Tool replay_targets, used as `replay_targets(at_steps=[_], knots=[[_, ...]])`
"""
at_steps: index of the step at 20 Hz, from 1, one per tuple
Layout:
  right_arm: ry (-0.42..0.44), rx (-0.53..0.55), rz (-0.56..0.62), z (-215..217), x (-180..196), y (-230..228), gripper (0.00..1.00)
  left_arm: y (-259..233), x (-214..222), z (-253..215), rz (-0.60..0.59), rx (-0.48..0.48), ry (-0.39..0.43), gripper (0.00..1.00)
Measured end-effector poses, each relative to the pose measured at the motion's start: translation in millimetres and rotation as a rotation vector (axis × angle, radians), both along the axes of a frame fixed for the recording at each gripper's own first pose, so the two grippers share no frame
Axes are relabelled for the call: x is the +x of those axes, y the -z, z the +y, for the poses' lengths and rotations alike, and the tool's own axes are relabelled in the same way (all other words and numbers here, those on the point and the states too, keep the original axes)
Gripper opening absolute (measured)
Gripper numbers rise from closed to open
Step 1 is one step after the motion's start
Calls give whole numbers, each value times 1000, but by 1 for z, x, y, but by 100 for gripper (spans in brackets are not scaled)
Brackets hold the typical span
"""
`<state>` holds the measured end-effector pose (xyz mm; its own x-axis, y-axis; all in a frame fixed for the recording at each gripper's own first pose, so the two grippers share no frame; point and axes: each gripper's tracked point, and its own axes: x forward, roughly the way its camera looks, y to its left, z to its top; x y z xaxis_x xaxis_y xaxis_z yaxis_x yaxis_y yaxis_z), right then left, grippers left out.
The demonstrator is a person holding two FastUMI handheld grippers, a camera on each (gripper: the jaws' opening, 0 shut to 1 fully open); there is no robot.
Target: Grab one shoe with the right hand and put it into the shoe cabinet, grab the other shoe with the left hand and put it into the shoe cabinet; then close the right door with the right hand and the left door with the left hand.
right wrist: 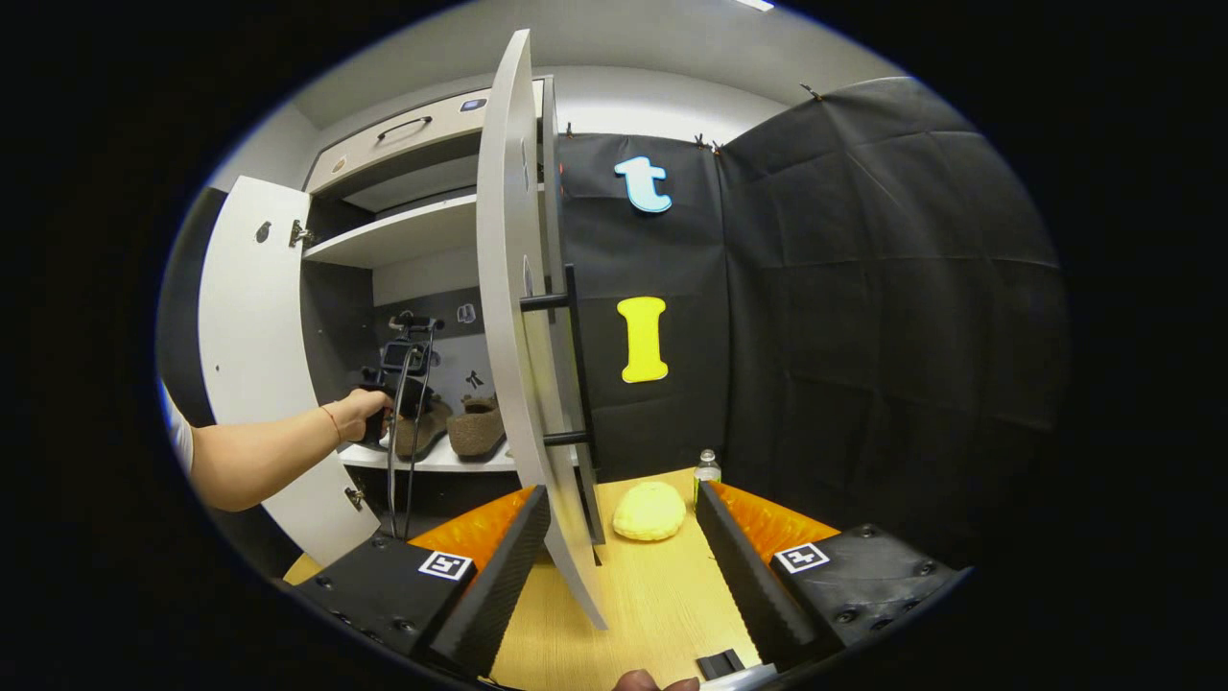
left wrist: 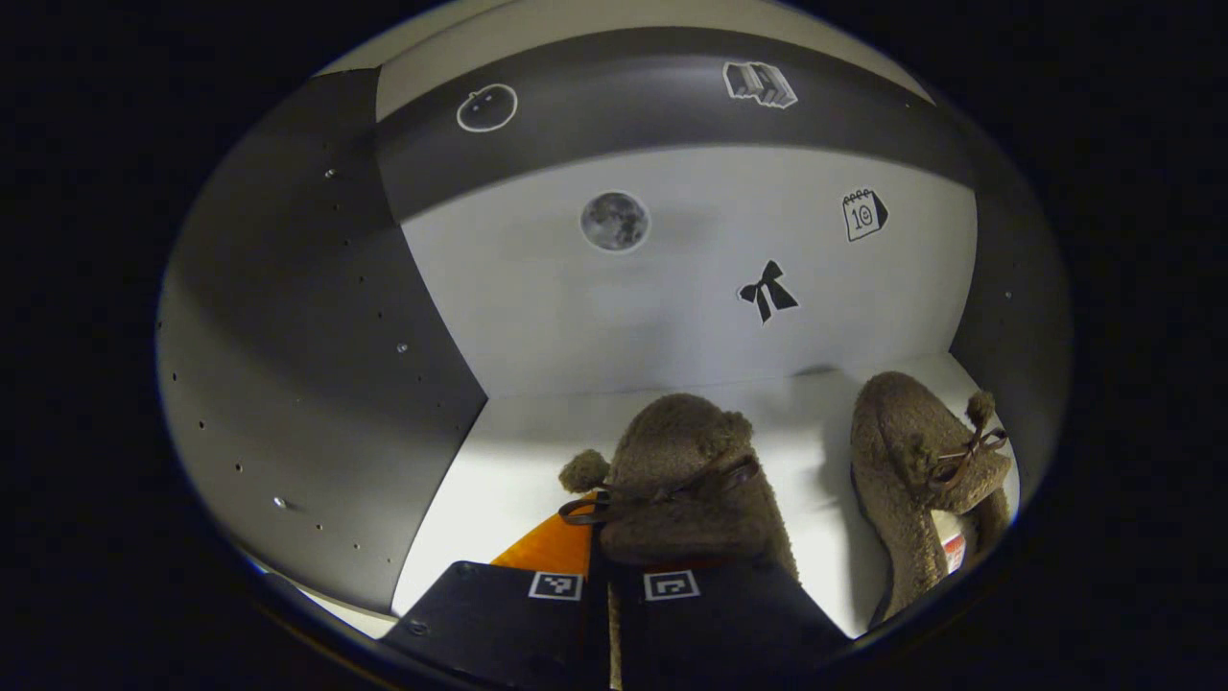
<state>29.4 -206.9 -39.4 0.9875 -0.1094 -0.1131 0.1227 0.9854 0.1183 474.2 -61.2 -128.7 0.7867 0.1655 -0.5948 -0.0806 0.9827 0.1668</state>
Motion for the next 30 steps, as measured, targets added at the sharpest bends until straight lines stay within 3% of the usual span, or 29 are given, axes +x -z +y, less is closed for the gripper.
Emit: replay_targets(at_steps=[2, 6, 8, 9, 12, 15, 23, 29, 30], knots=[[2, 4, 0, 0, -2, -1, 98, -3, -2, -2, -6, -1, 9, 13], [2, -2, -8, 0, -4, -4, 98, -13, -12, -5, -13, 45, 66, 33], [5, 0, -15, -1, -4, -8, 98, -22, -19, 1, -40, 70, 58, 47], [3, 5, -18, -1, -4, -10, 98, -24, -23, 4, -48, 75, 51, 60], [11, 10, -18, -5, -4, -12, 98, -40, -39, 9, -113, 78, 41, 74], [16, 11, -14, -8, -4, -13, 98, -54, -61, 6, -186, 55, 49, 94], [40, -20, -36, -19, 12, -28, 98, -106, -136, -35, -369, -101, 151, 95], [63, -21, -72, -40, 33, -52, 98, -160, -205, -38, -543, -209, 149, 93], [62, -25, -69, -42, 38, -53, 98, -163, -216, -35, -553, -208, 154, 96]])
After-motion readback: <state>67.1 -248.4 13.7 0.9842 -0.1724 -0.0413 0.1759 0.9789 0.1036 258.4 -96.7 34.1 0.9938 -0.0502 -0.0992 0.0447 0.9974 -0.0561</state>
